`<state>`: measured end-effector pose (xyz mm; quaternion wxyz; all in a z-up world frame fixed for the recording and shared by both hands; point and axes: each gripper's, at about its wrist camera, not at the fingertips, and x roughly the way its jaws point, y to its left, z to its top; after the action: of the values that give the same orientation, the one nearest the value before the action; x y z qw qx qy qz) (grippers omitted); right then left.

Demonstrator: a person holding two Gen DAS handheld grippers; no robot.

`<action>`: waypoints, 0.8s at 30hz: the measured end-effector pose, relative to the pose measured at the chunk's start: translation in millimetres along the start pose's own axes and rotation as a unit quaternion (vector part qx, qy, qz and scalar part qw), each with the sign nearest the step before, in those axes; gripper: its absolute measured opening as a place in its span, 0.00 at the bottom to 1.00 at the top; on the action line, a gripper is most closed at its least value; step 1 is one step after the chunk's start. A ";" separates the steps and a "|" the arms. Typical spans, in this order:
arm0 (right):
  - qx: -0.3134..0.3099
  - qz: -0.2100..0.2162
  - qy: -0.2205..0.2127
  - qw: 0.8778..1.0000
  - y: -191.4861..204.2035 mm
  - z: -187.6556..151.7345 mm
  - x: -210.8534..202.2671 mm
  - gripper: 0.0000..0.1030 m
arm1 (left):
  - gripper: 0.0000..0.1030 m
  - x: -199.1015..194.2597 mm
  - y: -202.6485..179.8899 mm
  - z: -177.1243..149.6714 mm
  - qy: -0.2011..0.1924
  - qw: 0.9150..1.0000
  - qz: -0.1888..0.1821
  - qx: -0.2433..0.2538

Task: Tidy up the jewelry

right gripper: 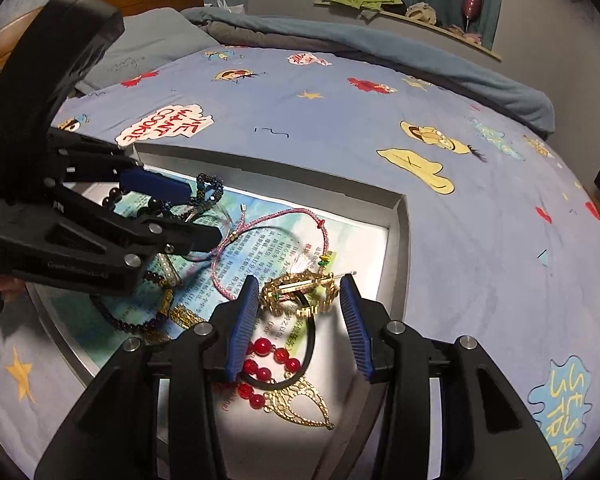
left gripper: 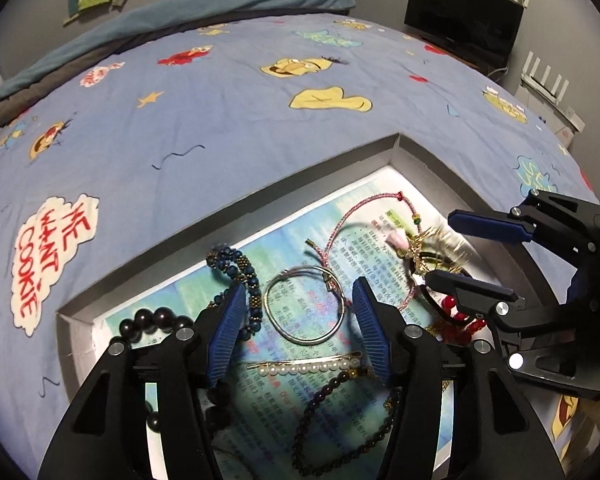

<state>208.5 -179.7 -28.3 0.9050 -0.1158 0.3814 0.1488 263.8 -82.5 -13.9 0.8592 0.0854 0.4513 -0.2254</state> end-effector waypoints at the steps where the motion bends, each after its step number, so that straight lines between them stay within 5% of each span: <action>1: -0.002 0.000 -0.001 1.000 0.5 -0.7 -1.3 0.41 | 0.56 -1.1 0.5 -0.3 -0.001 1.000 -0.001 -0.001; 24: 0.017 0.003 -0.040 0.999 21.4 -32.3 -79.8 0.47 | 0.58 -106.4 17.0 -71.0 -0.076 0.996 0.010 -0.046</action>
<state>126.6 -184.7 5.5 0.9210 -0.0928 0.3475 0.1498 167.2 -9.7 30.7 0.8962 0.0330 0.3939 -0.2015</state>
